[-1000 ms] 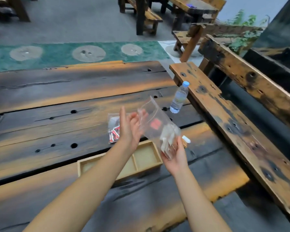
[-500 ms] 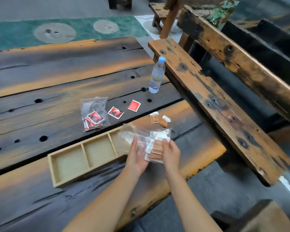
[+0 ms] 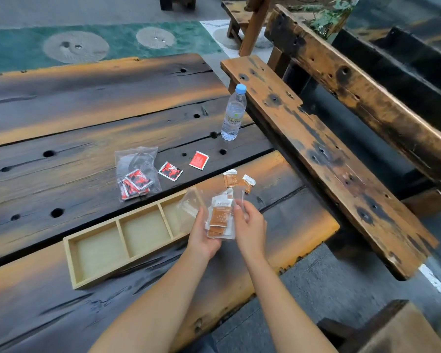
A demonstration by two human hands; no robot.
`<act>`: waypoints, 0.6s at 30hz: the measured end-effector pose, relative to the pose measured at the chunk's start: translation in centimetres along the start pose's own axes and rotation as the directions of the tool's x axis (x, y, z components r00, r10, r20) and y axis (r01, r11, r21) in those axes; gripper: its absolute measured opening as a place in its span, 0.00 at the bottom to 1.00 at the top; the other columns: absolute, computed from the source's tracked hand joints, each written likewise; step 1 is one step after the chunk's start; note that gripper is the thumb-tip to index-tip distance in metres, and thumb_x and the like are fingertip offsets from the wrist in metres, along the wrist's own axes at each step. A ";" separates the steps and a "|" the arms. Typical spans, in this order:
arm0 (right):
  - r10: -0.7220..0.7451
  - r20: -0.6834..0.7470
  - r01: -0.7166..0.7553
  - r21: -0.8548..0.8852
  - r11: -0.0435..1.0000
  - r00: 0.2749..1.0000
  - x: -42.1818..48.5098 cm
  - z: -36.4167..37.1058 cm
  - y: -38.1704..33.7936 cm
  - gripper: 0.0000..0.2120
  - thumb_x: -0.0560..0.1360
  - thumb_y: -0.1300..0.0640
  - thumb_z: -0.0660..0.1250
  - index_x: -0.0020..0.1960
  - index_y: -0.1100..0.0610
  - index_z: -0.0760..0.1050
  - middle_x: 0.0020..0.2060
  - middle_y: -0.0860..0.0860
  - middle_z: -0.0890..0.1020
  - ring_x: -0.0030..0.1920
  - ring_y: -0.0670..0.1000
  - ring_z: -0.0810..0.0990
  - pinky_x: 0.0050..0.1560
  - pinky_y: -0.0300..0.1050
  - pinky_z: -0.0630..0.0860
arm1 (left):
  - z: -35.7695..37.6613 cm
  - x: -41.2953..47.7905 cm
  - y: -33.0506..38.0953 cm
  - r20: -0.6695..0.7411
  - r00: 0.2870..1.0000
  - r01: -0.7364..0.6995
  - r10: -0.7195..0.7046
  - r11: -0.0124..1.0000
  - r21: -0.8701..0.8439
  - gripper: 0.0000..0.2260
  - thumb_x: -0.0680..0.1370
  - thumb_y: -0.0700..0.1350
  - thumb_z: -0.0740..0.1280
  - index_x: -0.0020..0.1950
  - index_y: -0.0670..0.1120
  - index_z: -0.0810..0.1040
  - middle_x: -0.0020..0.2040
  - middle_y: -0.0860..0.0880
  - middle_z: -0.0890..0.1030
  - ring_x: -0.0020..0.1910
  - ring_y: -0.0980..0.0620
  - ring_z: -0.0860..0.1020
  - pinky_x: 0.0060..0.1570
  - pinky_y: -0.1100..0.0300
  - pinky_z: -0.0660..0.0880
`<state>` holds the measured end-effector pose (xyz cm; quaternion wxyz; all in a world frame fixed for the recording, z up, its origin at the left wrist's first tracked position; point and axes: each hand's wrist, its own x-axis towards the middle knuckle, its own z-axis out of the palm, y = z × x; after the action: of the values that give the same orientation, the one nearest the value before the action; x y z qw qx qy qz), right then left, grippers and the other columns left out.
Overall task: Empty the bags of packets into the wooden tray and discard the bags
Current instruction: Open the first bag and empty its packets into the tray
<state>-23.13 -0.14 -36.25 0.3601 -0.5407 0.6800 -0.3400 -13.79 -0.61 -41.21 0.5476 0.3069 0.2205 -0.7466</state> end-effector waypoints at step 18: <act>-0.155 0.074 0.165 -0.161 0.973 0.985 1.6 1.4 -4.1 0.13 0.78 0.55 0.59 0.45 0.62 0.78 0.27 0.53 0.77 0.35 0.58 0.76 0.40 0.52 0.76 | 0.0 -0.3 1.1 0.101 0.994 -0.036 0.046 0.995 -0.096 0.26 0.79 0.58 0.56 0.67 0.40 0.71 0.63 0.42 0.77 0.64 0.48 0.74 0.73 0.56 0.61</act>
<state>-20.22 -2.54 -33.66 0.3056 -0.6320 0.6490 -0.2933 -12.66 -0.78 -41.02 0.5872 0.2465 0.2206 -0.7388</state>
